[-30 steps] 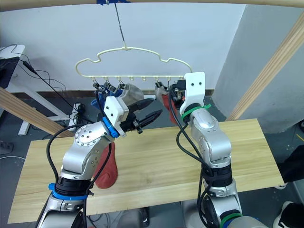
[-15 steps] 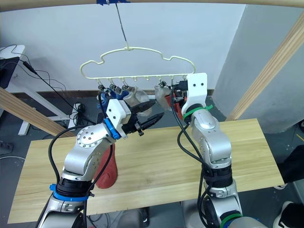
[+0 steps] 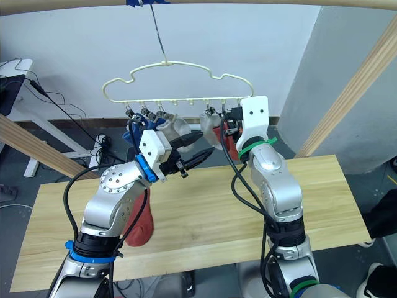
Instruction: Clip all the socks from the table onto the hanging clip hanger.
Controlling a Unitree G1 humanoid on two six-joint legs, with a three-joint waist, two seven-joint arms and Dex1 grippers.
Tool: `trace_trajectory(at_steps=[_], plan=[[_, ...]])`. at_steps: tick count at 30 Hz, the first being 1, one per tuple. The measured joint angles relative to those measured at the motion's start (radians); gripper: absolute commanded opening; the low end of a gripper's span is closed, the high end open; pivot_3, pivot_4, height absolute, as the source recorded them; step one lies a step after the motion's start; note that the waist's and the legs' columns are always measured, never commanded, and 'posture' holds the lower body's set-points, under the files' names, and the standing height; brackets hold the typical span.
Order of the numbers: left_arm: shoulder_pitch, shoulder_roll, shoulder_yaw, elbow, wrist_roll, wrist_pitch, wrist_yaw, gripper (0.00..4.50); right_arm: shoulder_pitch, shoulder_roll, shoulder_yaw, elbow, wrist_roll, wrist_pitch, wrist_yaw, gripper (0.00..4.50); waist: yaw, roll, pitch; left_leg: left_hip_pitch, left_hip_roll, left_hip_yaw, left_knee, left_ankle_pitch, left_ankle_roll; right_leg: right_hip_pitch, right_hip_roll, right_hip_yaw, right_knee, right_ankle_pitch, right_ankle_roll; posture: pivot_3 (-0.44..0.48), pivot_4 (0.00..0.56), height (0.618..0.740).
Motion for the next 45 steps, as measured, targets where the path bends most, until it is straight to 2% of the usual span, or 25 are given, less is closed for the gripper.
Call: trace_trajectory(at_steps=[24,31,37,40,43,45], plan=[[0.007,0.001,0.0,0.0,0.005,0.0,0.003,2.54,-0.029,-0.02,0.031,0.093,-0.004,-0.104,0.033,1.61,0.0,0.0,0.0,0.0,0.0,0.0,0.0,0.0,0.0,0.0,0.0,0.0,0.001,0.0,0.0,-0.2,0.285,0.74],[0.024,0.001,0.0,-0.001,0.007,0.0,0.003,2.54,-0.029,-0.022,0.033,0.093,-0.006,-0.118,0.03,0.04,0.0,0.0,0.0,0.0,0.0,0.0,0.0,0.0,0.0,0.0,0.0,0.0,0.001,0.0,0.0,-0.201,0.288,0.74],[0.083,0.005,0.0,-0.005,0.022,-0.012,0.015,2.54,-0.029,-0.023,0.031,0.093,-0.009,-0.121,0.03,0.03,0.0,0.0,0.0,0.0,0.0,0.0,0.0,0.0,0.0,0.0,0.0,0.0,0.001,0.0,0.0,-0.199,0.289,0.74],[0.153,0.023,0.003,-0.008,0.048,-0.038,0.03,2.54,-0.029,-0.027,0.029,0.094,-0.009,-0.121,0.031,0.03,-0.001,0.0,0.0,0.001,0.0,0.0,0.0,0.0,0.0,0.0,0.0,0.0,0.001,0.0,0.0,-0.199,0.289,0.74],[0.226,0.013,0.032,-0.008,0.05,-0.039,0.075,3.1,-0.03,-0.03,0.024,0.094,-0.009,-0.121,0.031,0.03,0.0,0.0,0.0,0.0,0.0,0.0,0.0,0.0,0.0,0.0,0.0,0.0,0.001,0.0,0.0,-0.199,0.291,0.74],[0.285,-0.018,0.078,-0.009,0.051,-0.036,0.145,3.68,-0.03,-0.032,0.023,0.094,-0.009,-0.121,0.032,0.03,-0.001,0.0,0.0,0.001,0.0,0.0,0.0,0.0,0.0,0.0,-0.001,0.0,0.001,0.0,0.0,-0.197,0.294,0.74]])
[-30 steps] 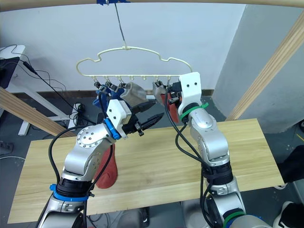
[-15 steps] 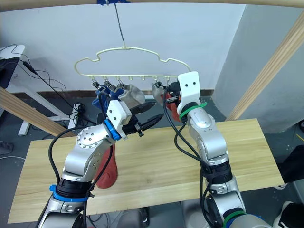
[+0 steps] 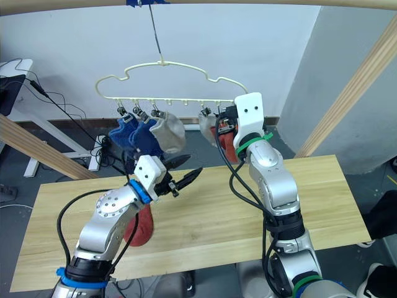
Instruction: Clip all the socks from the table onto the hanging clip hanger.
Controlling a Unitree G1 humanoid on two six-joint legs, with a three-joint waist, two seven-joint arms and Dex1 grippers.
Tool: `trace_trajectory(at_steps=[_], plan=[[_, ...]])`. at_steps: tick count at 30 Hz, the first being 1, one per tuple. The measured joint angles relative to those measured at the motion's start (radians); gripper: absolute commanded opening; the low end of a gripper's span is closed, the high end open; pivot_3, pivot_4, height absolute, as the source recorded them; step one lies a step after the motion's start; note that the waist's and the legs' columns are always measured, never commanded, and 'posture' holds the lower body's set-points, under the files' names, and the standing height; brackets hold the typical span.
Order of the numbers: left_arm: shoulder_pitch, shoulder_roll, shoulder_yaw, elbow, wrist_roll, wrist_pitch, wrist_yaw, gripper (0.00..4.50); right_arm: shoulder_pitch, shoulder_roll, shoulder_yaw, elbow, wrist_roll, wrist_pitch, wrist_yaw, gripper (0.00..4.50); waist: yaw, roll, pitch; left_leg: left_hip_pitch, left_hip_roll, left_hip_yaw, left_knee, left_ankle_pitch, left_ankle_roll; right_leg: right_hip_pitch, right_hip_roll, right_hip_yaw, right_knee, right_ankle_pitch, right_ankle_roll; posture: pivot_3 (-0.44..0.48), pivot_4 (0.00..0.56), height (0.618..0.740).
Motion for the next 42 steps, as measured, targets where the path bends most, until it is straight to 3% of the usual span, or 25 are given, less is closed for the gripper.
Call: trace_trajectory(at_steps=[3,9,21,25,37,42], plan=[[0.102,-0.091,0.109,0.015,0.001,0.029,0.173,4.5,0.0,-0.008,-0.008,0.0,0.001,0.002,0.001,0.03,0.001,0.0,0.0,0.0,0.0,0.0,0.0,0.0,0.0,0.0,0.0,0.0,0.0,0.0,0.0,-0.2,0.297,0.74],[0.174,-0.168,0.272,0.066,0.0,0.08,0.395,4.5,0.0,-0.021,-0.009,-0.001,0.004,0.011,0.015,0.03,0.003,0.0,0.0,0.0,0.0,-0.001,0.001,0.0,0.0,0.001,0.0,-0.001,0.001,0.0,0.0,-0.194,0.297,0.74],[0.093,-0.185,0.297,0.241,-0.004,0.176,0.497,4.5,0.0,-0.023,-0.006,-0.001,0.008,0.039,0.041,0.03,0.006,0.0,0.0,0.001,0.0,-0.001,0.001,0.0,0.0,0.001,0.0,-0.001,0.001,0.0,0.0,-0.193,0.312,0.74],[0.086,-0.178,0.297,0.254,0.001,0.182,0.508,3.62,0.0,-0.023,-0.004,-0.001,0.008,0.047,0.045,0.03,0.006,0.0,0.0,0.001,0.0,-0.001,0.001,0.0,0.0,0.001,0.0,-0.001,0.001,0.0,0.0,-0.192,0.311,0.74],[0.093,-0.16,0.295,0.266,0.029,0.176,0.507,0.16,0.001,-0.015,0.013,-0.005,0.008,0.063,0.051,0.03,0.008,0.0,0.0,0.001,0.0,-0.001,0.001,0.0,0.0,0.001,0.0,-0.001,0.001,0.0,0.0,-0.184,0.316,0.74],[0.098,-0.134,0.276,0.281,0.046,0.147,0.485,0.0,0.001,-0.015,0.013,-0.005,0.008,0.064,0.053,0.03,0.008,0.0,0.0,0.001,0.0,-0.001,0.001,0.0,0.0,0.001,0.0,-0.001,0.001,0.0,0.0,-0.192,0.314,0.74]])
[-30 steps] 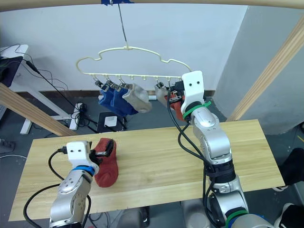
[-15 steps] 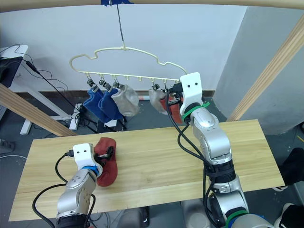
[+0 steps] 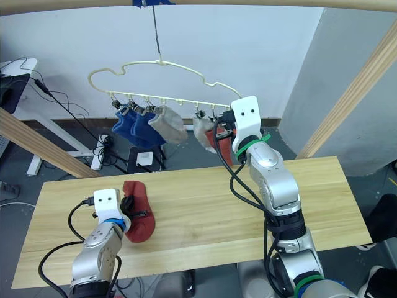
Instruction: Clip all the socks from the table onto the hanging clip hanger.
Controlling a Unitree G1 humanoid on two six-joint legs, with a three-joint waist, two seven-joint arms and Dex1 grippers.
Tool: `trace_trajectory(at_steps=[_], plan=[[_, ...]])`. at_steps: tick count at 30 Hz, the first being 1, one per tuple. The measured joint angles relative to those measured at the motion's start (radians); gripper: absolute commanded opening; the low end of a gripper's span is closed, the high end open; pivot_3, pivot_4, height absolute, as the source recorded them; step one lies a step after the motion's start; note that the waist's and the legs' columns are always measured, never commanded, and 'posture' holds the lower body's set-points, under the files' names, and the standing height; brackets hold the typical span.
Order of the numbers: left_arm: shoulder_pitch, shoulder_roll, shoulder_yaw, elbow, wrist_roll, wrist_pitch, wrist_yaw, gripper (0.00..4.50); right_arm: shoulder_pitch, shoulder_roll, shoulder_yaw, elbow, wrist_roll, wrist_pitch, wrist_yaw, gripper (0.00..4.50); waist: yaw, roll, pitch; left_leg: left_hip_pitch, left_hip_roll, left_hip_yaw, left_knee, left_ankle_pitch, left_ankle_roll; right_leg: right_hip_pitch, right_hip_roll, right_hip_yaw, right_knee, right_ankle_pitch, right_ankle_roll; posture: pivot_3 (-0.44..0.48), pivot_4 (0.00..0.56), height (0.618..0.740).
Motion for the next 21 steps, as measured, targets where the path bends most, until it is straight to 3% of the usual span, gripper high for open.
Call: trace_trajectory(at_steps=[6,10,15,21], plan=[[0.017,0.086,-0.113,0.023,0.068,-0.105,-0.14,0.0,-0.001,-0.002,0.0,0.0,0.0,0.0,0.009,0.03,0.0,0.0,0.0,-0.001,0.0,0.0,0.0,0.0,0.0,0.0,0.0,0.0,-0.001,0.0,0.0,-0.224,0.309,0.74],[-0.051,0.169,-0.326,-0.033,0.095,-0.267,-0.438,0.0,-0.007,-0.015,-0.005,0.0,-0.001,0.003,0.008,0.03,0.009,0.001,0.0,-0.001,0.0,0.0,-0.001,0.0,0.0,-0.001,-0.001,0.0,-0.002,0.0,0.0,-0.241,0.309,0.74],[-0.216,0.121,-0.476,-0.1,0.072,-0.35,-0.641,0.0,-0.017,-0.015,-0.004,-0.004,0.0,0.009,0.005,0.03,0.0,0.0,0.0,-0.001,0.0,0.002,-0.001,0.0,0.0,-0.001,0.0,0.001,-0.003,0.0,0.0,-0.26,0.306,0.74],[-0.318,-0.016,-0.495,0.016,0.098,-0.354,-0.583,0.0,-0.017,-0.022,-0.022,-0.027,-0.001,0.023,-0.008,0.03,-0.012,0.001,0.0,-0.001,-0.001,0.001,0.0,0.0,0.0,-0.001,0.0,0.001,-0.002,0.0,0.0,-0.282,0.308,0.74]])
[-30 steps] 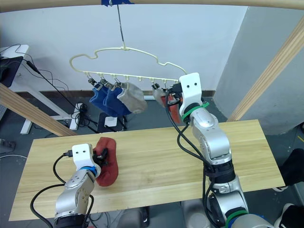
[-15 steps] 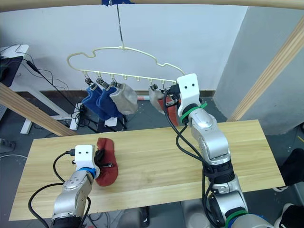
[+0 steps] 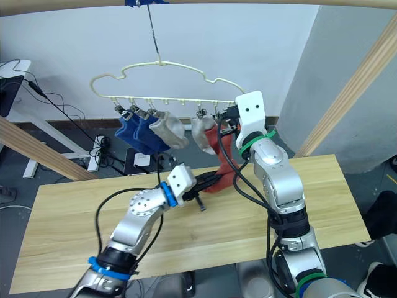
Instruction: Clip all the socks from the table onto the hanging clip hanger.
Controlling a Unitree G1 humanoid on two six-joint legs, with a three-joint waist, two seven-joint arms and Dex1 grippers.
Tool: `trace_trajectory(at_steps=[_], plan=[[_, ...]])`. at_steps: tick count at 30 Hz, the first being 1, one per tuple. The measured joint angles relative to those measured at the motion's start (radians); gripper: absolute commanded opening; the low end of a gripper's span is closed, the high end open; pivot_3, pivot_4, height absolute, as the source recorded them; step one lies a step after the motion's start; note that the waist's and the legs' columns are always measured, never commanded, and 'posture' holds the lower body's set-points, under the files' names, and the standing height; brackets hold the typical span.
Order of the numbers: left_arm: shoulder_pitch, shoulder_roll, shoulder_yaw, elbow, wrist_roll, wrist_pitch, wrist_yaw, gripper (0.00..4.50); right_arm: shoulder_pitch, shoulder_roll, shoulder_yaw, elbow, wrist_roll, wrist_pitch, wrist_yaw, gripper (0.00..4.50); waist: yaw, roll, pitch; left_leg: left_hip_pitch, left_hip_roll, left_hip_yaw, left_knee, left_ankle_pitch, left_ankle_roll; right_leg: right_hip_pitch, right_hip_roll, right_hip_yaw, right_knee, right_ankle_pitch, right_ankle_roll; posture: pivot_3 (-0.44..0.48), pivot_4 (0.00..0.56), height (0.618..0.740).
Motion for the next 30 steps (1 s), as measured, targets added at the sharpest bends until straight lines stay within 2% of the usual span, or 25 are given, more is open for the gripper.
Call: trace_trajectory(at_steps=[6,9,30], plan=[[-0.081,-0.105,0.008,0.143,0.062,-0.057,0.147,0.0,0.0,-0.001,0.0,-0.011,0.0,0.016,-0.004,0.03,-0.001,0.0,0.0,0.0,0.0,-0.001,0.0,0.0,0.0,0.0,0.0,0.0,0.0,0.0,0.0,-0.297,0.31,0.74],[-0.107,-0.123,0.015,0.182,0.075,-0.084,0.189,0.0,0.0,-0.001,0.0,-0.015,0.0,0.025,-0.004,0.03,-0.002,0.0,0.0,0.0,0.0,0.0,0.0,0.0,0.0,0.0,0.0,0.0,0.0,0.0,0.0,-0.298,0.31,0.74],[-0.125,-0.148,0.047,0.2,0.083,-0.166,0.261,0.0,0.0,-0.005,0.0,-0.019,0.0,0.035,-0.004,0.03,-0.002,0.0,0.0,0.0,0.0,0.0,0.0,0.0,0.0,0.001,0.0,0.0,0.0,0.0,0.0,-0.293,0.301,0.74]])
